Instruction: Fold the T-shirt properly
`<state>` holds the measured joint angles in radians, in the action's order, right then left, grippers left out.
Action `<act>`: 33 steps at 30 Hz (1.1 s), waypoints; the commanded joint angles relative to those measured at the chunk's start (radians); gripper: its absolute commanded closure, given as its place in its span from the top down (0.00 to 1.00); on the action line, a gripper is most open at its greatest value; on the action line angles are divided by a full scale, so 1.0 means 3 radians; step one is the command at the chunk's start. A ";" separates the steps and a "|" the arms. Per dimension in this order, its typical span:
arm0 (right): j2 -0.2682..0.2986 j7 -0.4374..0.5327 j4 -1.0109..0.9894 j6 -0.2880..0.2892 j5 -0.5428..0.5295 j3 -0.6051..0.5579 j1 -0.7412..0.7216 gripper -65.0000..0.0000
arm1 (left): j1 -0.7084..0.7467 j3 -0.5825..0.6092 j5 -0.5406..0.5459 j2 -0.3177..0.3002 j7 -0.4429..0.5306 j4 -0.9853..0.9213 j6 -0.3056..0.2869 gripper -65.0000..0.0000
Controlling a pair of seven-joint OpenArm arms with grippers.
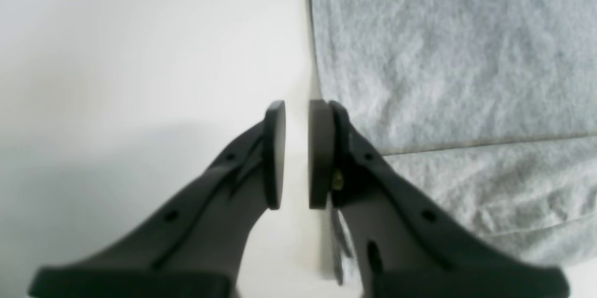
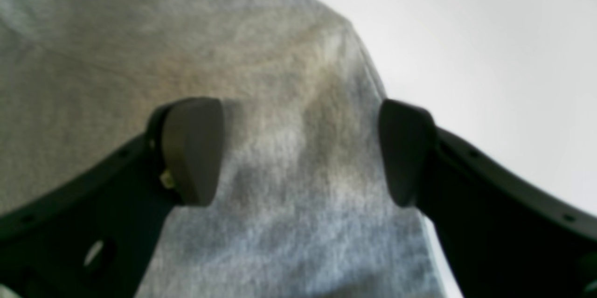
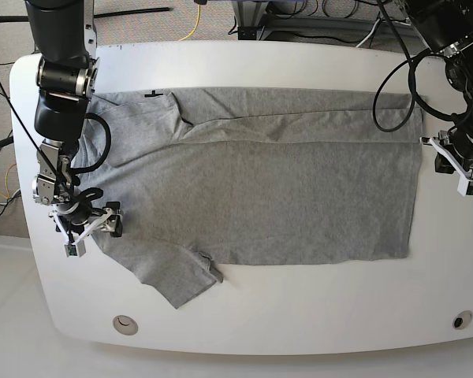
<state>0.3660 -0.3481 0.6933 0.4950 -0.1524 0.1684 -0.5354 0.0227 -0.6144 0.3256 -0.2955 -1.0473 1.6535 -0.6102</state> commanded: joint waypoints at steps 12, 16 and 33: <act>0.0230 0.0651 -0.0626 0.0005 0.0060 -0.0027 -0.0458 0.77 | 0.0096 -0.0021 0.0032 -0.0117 0.0067 0.0234 0.0001 0.10; 0.0220 0.0682 -0.0677 0.0005 0.0306 -0.0006 -0.0514 0.77 | 0.0101 -0.0021 0.0032 -0.0117 0.0067 0.0240 0.0001 0.10; 0.0010 0.0815 -0.0687 0.0010 0.0603 0.0009 -0.0279 0.77 | 0.0111 -0.0021 0.0032 -0.0112 0.0067 0.0240 0.0001 0.10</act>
<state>0.3565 -0.1040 0.4744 0.4988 0.0349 0.1658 -0.5922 0.0689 -0.6155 0.3275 -0.3092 -1.0477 1.7065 -0.6098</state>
